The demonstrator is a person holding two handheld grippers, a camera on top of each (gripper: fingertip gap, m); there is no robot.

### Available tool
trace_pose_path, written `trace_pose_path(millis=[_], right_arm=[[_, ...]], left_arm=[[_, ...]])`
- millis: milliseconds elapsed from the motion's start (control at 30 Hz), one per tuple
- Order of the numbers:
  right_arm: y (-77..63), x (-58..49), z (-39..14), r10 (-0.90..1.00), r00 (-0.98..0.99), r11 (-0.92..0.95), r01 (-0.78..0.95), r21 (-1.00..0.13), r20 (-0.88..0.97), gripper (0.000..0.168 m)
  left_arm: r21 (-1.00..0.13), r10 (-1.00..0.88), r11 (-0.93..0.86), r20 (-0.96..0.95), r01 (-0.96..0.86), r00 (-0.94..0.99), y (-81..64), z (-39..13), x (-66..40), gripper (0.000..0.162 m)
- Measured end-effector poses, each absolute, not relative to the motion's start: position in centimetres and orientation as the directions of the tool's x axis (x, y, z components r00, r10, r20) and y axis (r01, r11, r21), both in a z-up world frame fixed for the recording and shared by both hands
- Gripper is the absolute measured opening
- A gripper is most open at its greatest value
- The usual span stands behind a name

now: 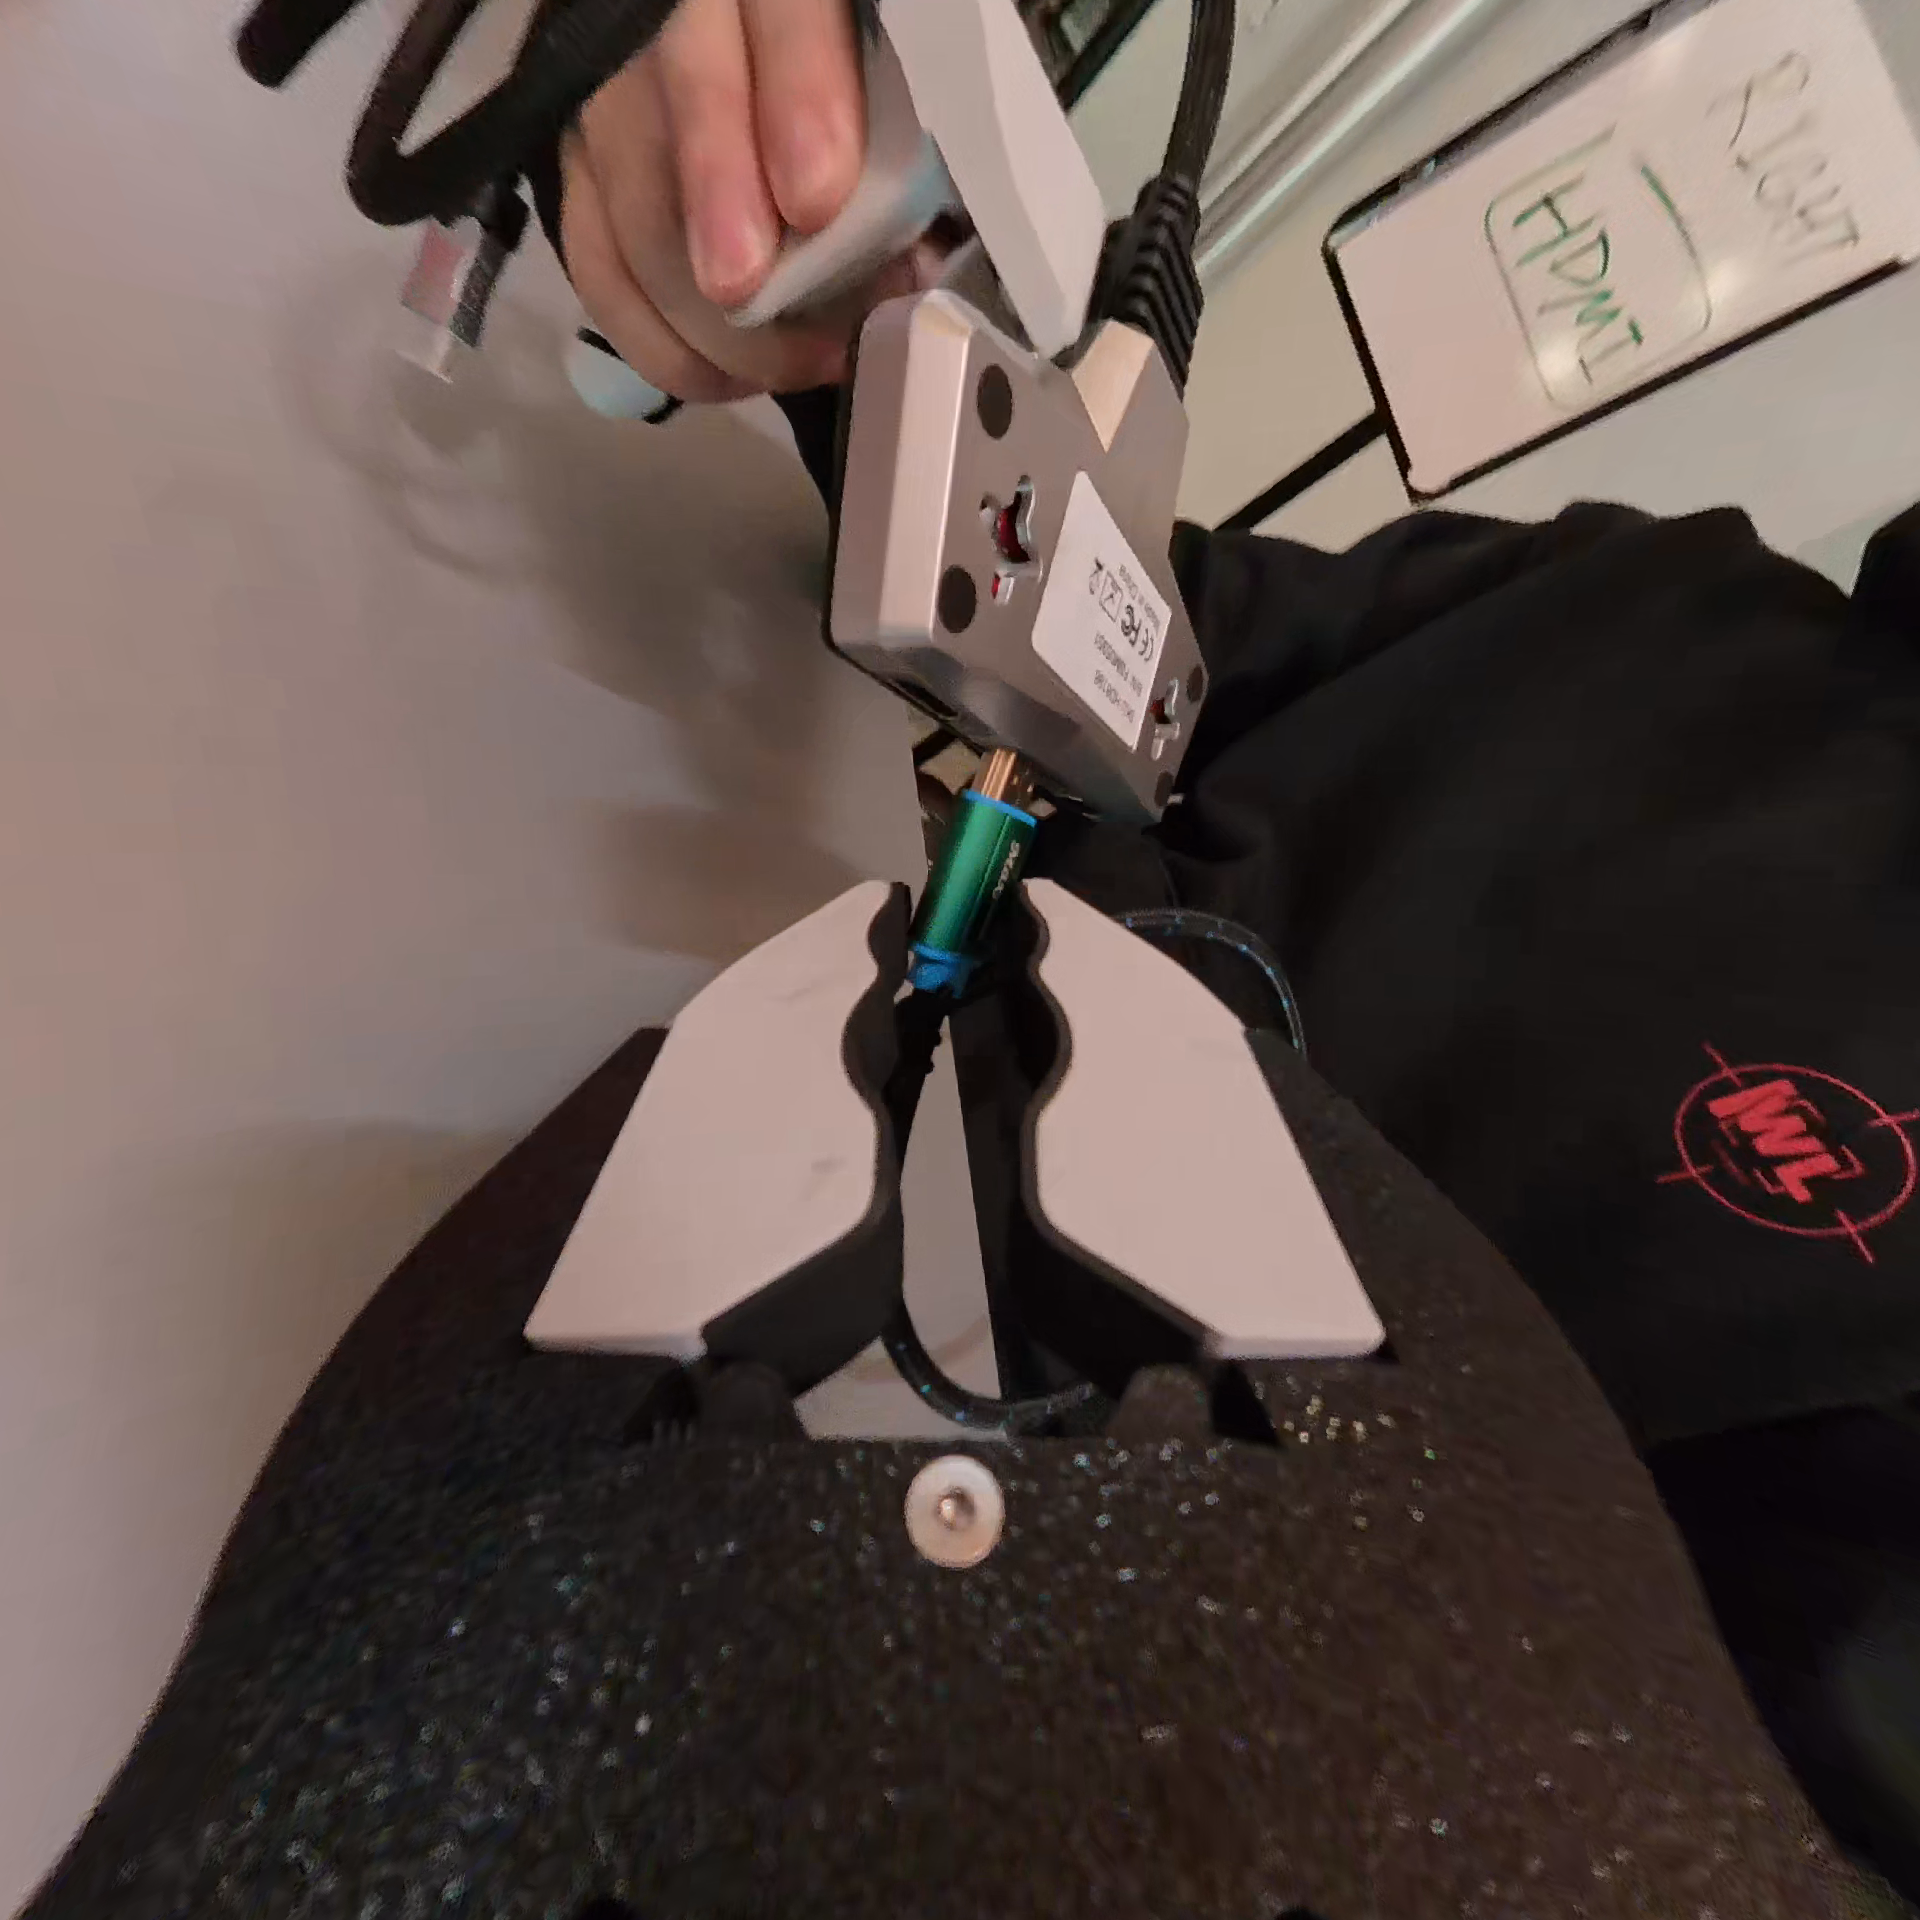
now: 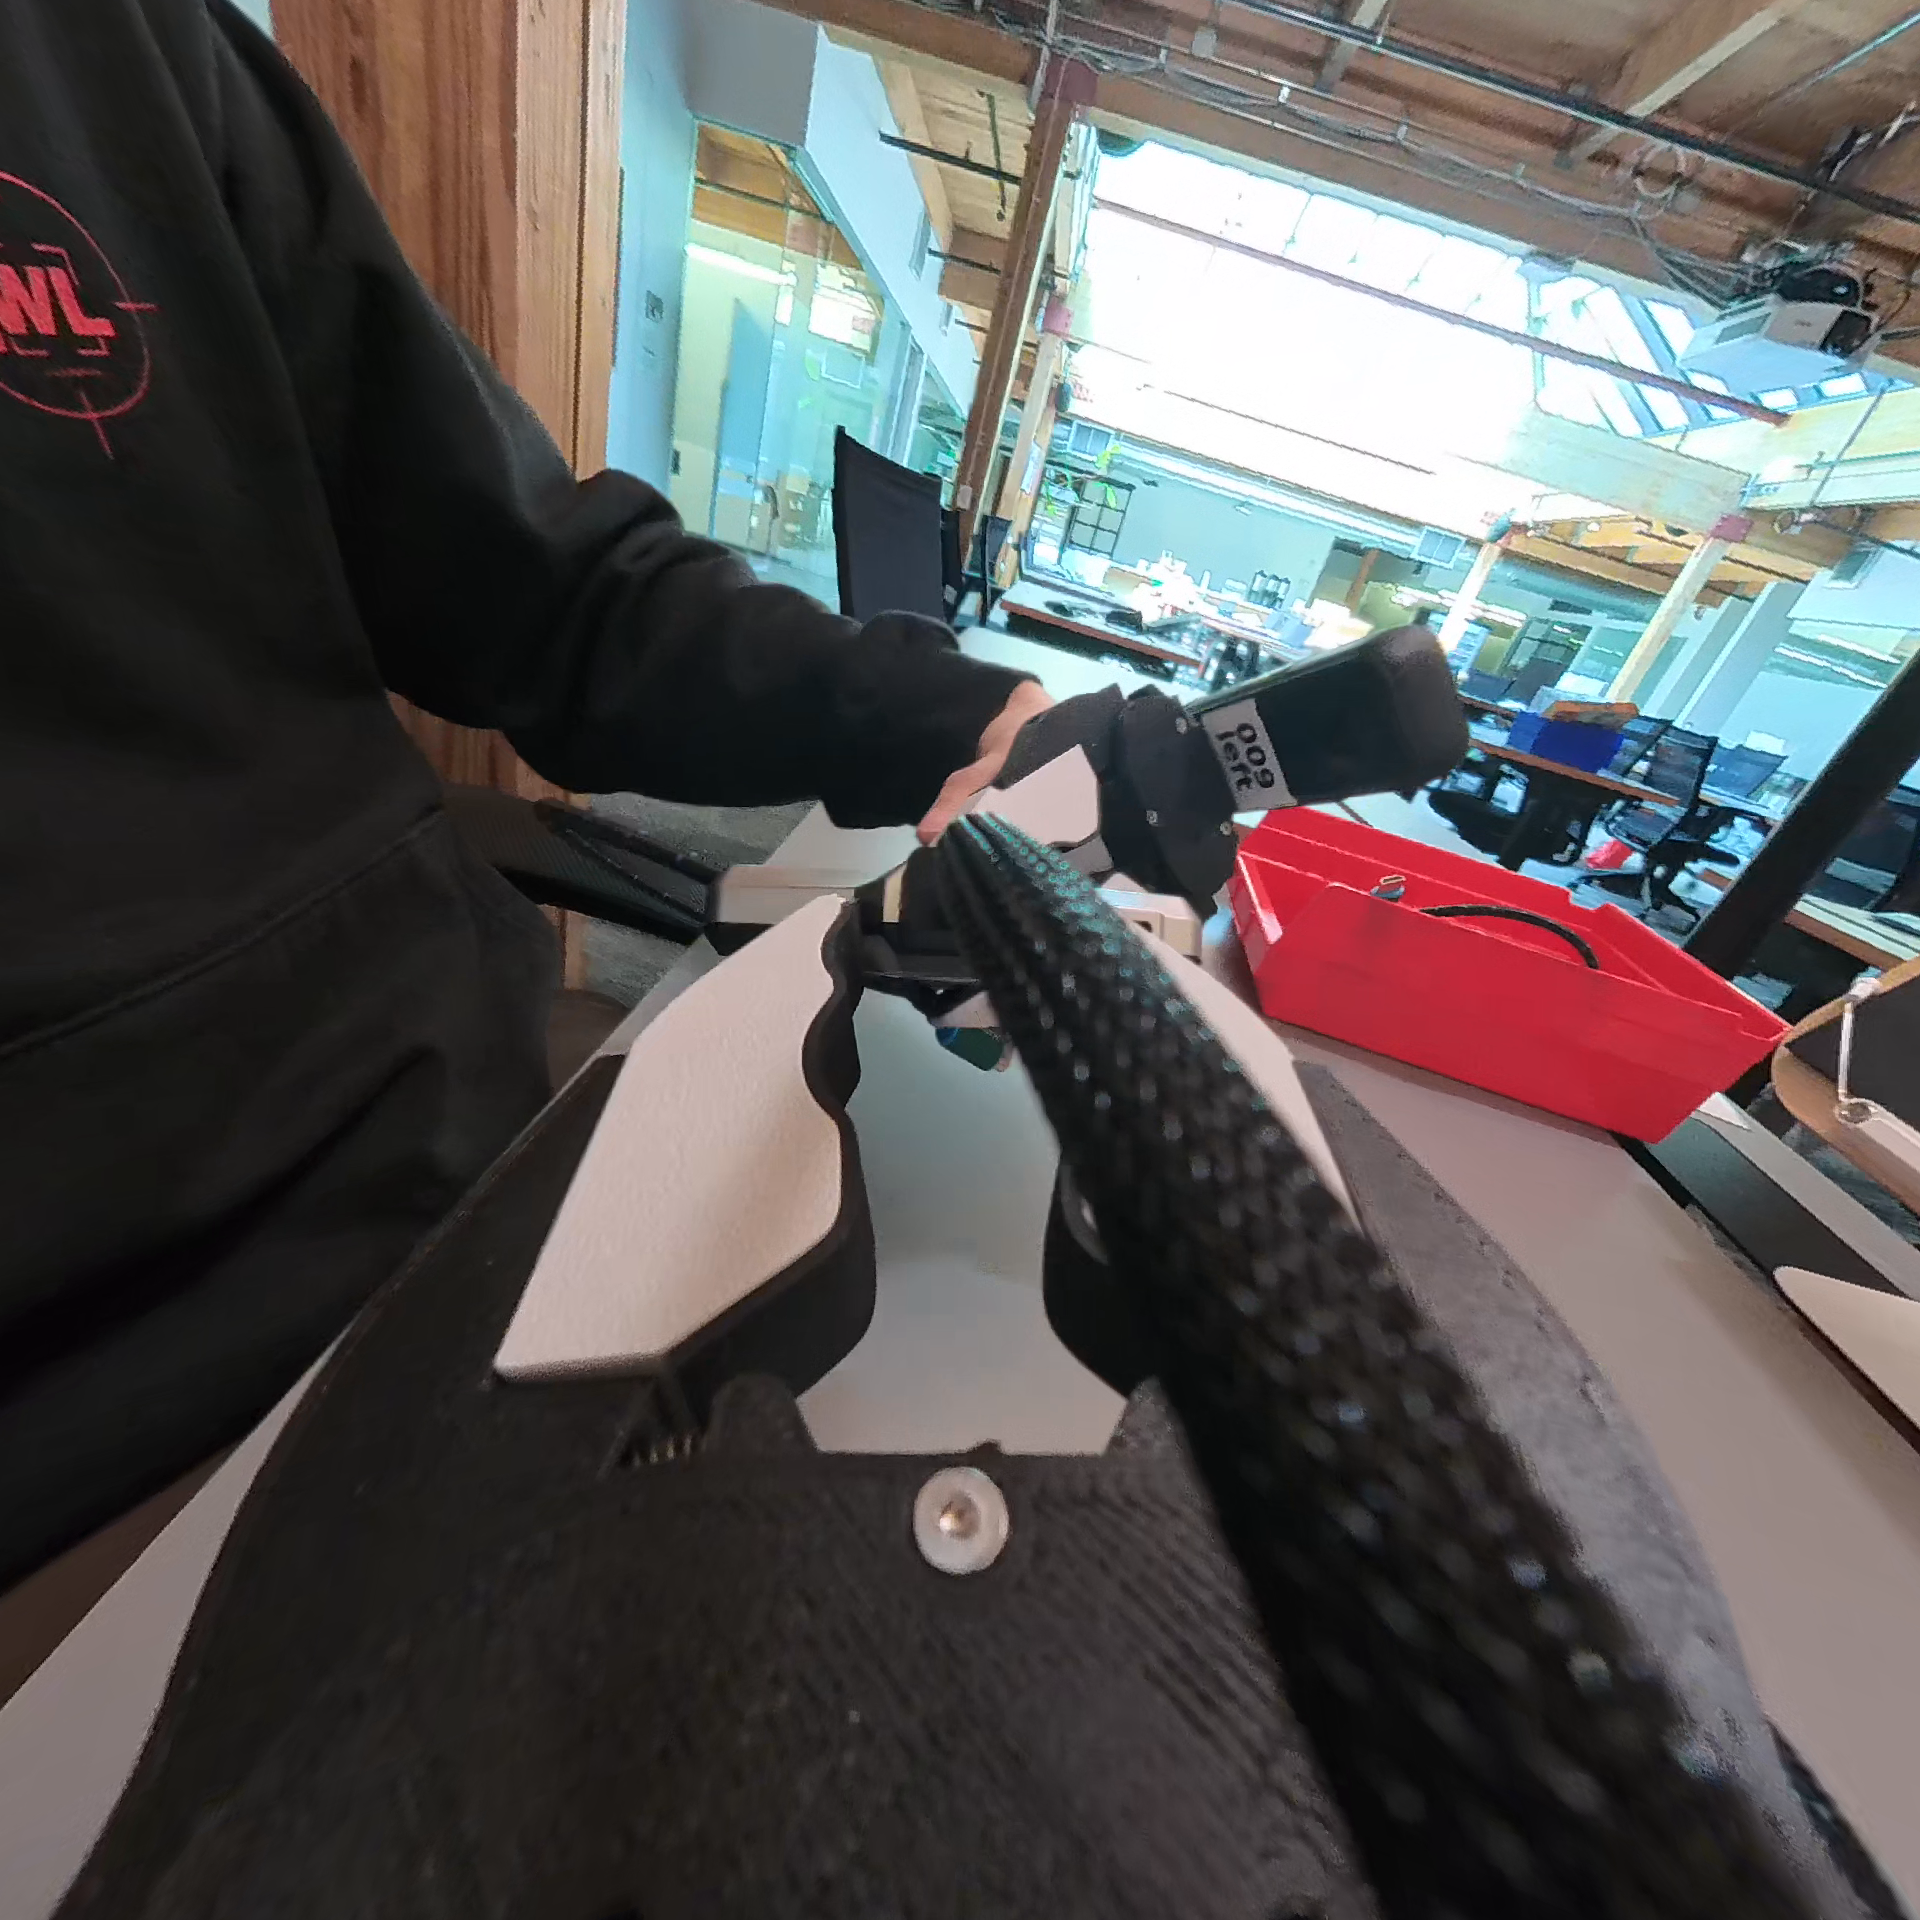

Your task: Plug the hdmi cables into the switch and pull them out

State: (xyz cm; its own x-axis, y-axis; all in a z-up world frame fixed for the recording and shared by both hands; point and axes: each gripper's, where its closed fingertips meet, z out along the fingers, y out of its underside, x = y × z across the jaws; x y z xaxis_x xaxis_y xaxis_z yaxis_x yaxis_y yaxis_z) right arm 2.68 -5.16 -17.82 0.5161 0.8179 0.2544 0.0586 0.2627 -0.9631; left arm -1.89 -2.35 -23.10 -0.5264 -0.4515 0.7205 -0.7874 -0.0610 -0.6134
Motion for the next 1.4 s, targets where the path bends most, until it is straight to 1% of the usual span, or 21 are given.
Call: trace_pose_path(millis=[67,200,300,433,500,600,667,700,800,933,1033,1100,1133,1267,1400], right_arm=[[-5.3,2.6,-17.9,0.829,0.505,0.256,0.04,-0.966,0.241,0.038],[-5.3,2.9,-18.4,0.845,0.497,0.213,0.025,-0.977,0.197,0.038],[-5.4,3.0,-18.6,0.856,0.491,0.175,0.014,-0.985,0.159,0.038],[-5.7,2.5,-18.5,0.889,0.446,0.129,-0.036,-0.991,0.1,0.038],[-5.9,2.0,-18.9,0.904,0.42,0.1,-0.023,-0.995,0.081,0.038],[-6.4,1.8,-18.4,0.929,0.368,0.075,-0.079,-0.994,0.041,0.038],[-6.6,1.4,-18.4,0.941,0.337,0.062,-0.082,-0.995,0.031,0.038],[-6.7,1.5,-18.3,0.943,0.331,0.063,-0.086,-0.994,0.031,0.038],[-6.7,2.3,-17.4,0.935,0.354,0.07,-0.126,-0.99,0.021,0.038],[-6.6,2.5,-17.6,0.93,0.365,0.084,-0.118,-0.989,0.036,0.038],[-6.1,3.1,-17.8,0.908,0.415,0.106,-0.094,-0.99,0.058,0.038],[-6.0,3.3,-17.7,0.906,0.419,0.112,-0.112,-0.987,0.055,0.038],[-5.9,3.4,-17.6,0.903,0.426,0.12,-0.123,-0.985,0.056,0.038],[-4.9,4.1,-17.6,0.865,0.497,0.138,-0.118,-0.983,0.062,0.038],[-4.5,4.2,-17.9,0.847,0.528,0.131,-0.084,-0.988,0.067,0.038]], left_arm=[[-0.571,-0.435,-0.043,0.749,-0.82,-0.499,-2.6,-23.2,-2.2,0.018],[-0.514,-0.399,-0.071,0.8,-0.855,-0.448,-2.9,-23.3,-2.4,0.017],[-0.502,-0.378,-0.121,0.821,-0.856,-0.428,-3.0,-23.3,-2.3,0.016],[-0.543,-0.331,-0.127,0.812,-0.83,-0.481,-3.8,-23.0,-3.0,0.014],[-0.543,-0.336,-0.097,0.807,-0.834,-0.486,-4.1,-23.5,-3.4,0.014],[-0.548,-0.254,-0.099,0.821,-0.83,-0.512,-5.3,-22.9,-4.0,0.013],[-0.549,-0.256,-0.083,0.818,-0.831,-0.515,-5.8,-23.2,-4.1,0.013],[-0.55,-0.263,-0.098,0.818,-0.829,-0.512,-6.0,-23.2,-4.0,0.014],[-0.566,-0.233,-0.226,0.822,-0.793,-0.52,-5.8,-22.1,-3.2,0.013],[-0.559,-0.24,-0.267,0.828,-0.785,-0.507,-5.6,-22.1,-3.0,0.014],[-0.572,-0.311,-0.316,0.816,-0.757,-0.488,-4.6,-22.1,-2.2,0.015],[-0.587,-0.338,-0.302,0.803,-0.751,-0.491,-4.6,-21.9,-2.2,0.016],[-0.611,-0.385,-0.285,0.778,-0.738,-0.496,-4.4,-22.0,-2.0,0.016],[-0.73,-0.623,-0.196,0.608,-0.655,-0.491,-2.8,-22.1,-0.9,0.019],[-0.783,-0.781,-0.035,0.41,-0.622,-0.472,-1.7,-22.6,-0.6,0.022]])
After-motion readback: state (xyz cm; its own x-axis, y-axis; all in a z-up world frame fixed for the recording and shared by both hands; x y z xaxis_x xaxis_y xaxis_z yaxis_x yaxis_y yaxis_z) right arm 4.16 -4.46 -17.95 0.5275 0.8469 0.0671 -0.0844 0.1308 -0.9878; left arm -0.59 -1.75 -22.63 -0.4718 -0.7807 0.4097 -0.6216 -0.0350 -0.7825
